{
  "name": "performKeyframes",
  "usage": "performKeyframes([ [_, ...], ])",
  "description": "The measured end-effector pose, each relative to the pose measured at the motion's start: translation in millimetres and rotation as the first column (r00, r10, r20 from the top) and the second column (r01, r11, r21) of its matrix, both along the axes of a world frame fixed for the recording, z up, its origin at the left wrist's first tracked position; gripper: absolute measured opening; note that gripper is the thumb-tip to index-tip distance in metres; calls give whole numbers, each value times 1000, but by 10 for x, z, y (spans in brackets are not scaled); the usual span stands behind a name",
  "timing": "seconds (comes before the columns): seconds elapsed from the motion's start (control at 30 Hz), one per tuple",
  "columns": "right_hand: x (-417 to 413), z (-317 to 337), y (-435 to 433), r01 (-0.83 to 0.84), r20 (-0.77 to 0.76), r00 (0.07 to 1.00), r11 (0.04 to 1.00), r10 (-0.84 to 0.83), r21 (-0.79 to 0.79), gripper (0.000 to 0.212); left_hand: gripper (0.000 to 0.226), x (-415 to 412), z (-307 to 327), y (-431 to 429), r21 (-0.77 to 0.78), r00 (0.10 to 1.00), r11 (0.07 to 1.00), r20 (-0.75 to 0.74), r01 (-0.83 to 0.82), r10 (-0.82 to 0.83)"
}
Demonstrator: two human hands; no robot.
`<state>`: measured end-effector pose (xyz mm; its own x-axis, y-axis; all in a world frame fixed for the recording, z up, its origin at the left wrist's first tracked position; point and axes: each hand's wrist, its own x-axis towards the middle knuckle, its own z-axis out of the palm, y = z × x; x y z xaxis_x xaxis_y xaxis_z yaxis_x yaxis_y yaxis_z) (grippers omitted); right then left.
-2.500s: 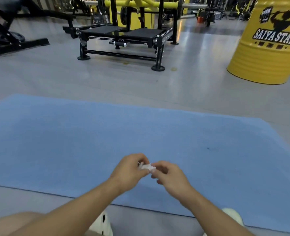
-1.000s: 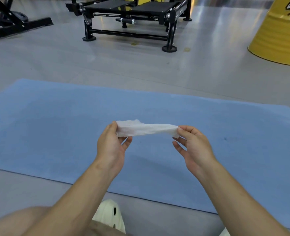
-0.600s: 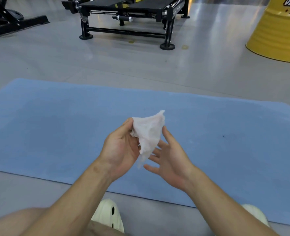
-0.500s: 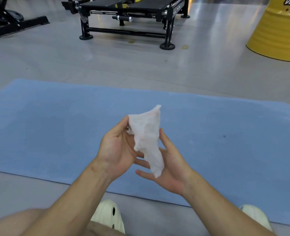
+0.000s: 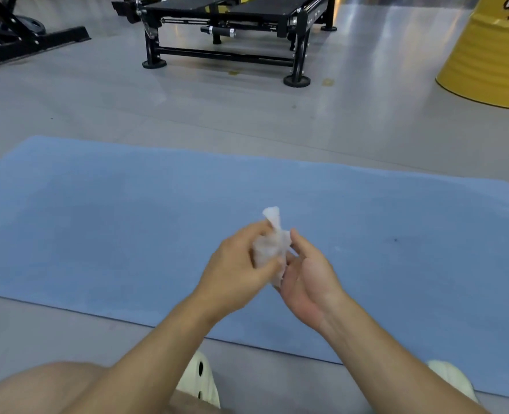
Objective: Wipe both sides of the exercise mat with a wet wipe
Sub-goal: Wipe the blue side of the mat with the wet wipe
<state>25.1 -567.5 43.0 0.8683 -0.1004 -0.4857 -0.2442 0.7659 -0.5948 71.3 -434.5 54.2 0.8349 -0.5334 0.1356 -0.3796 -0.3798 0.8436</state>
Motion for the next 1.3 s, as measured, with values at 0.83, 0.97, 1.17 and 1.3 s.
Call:
performKeyframes([
  [0.83,-7,-458,1,69,5,994,580,-111,-812,35,34,5,-231,-70,-167,623,924,-777,-343,91],
  [0.97,-35,-719,-132,-24,-43,998,336,-50,-942,32,33,9,-462,-17,-85,590,979,-806,-185,42],
  [1.17,-249,-1211,-444,-387,-398,917,-199,17,-901,28,33,34,-912,33,293,724,953,-640,-79,256],
  [1.3,-264,-1386,-492,-236,-295,953,-431,72,-871,57,42,200,-1059,165,530,916,848,-346,12,203],
])
